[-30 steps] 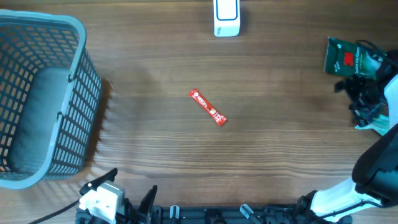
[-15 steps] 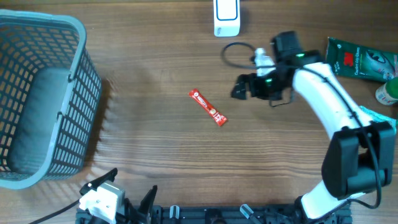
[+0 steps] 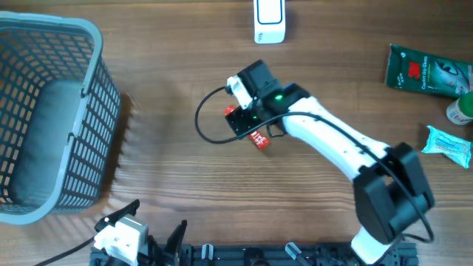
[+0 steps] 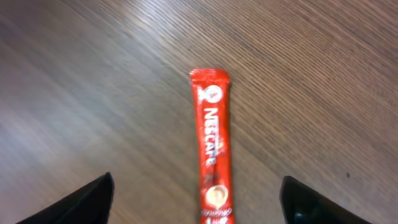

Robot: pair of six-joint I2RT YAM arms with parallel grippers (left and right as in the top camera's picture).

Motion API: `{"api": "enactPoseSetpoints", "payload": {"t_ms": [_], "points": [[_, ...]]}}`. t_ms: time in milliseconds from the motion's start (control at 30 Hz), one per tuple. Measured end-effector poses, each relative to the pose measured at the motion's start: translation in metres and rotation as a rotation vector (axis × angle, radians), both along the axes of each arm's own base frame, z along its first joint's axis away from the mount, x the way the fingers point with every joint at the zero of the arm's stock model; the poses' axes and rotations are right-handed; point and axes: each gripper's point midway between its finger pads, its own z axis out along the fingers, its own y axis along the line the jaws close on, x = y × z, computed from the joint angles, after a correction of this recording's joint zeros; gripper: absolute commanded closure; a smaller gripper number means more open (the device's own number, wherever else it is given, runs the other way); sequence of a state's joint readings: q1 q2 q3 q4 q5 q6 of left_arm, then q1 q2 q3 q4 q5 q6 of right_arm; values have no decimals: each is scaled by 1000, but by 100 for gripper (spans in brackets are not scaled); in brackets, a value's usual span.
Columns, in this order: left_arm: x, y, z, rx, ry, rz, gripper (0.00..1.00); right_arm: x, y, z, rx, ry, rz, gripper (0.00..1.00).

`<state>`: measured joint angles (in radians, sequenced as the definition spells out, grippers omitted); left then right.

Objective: Scan the item barcode
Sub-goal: 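Reach the right gripper to the red Nescafe stick and grasp it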

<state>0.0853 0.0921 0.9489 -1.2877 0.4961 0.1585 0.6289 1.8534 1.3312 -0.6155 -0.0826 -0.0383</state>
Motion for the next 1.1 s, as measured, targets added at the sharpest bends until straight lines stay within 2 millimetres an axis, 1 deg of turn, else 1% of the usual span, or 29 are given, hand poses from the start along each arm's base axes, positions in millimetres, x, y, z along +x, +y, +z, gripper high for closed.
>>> {"api": "enactPoseSetpoints", "payload": {"t_ms": [67,167,267,333,433,500,600,667,733,767,833,967,1033,1100], "points": [[0,0,0,0,0,0,0,4,-1,-14,-46,-10,-5,25],[0,0,0,0,0,0,0,7,-8,-29,-94,-3,-19,25],[0,0,0,0,0,0,0,5,-8,-42,-106,22,-14,30],[0,0,0,0,0,0,0,2,-6,-51,-105,45,-4,31],[0,0,0,0,0,0,0,-3,-4,-62,-114,72,6,36],[0,0,0,0,0,0,0,-6,-2,-66,-117,84,19,43],[0,0,0,0,0,0,0,-8,-1,-71,-120,93,19,59],[0,0,0,0,0,0,0,-7,-4,-76,-142,92,15,66],[0,0,0,0,0,0,0,-6,-5,-76,-150,85,12,72],[0,0,0,0,0,0,0,-5,-6,-77,-155,83,9,78],[0,0,0,0,0,0,0,-5,-8,-77,-164,85,2,95],[0,0,0,0,0,0,0,-11,-13,-76,-174,124,-42,96],[0,0,0,0,0,0,0,-20,-15,-76,-175,175,-72,96],[0,0,0,0,0,0,0,-32,-13,-74,-153,254,-94,96]]}}
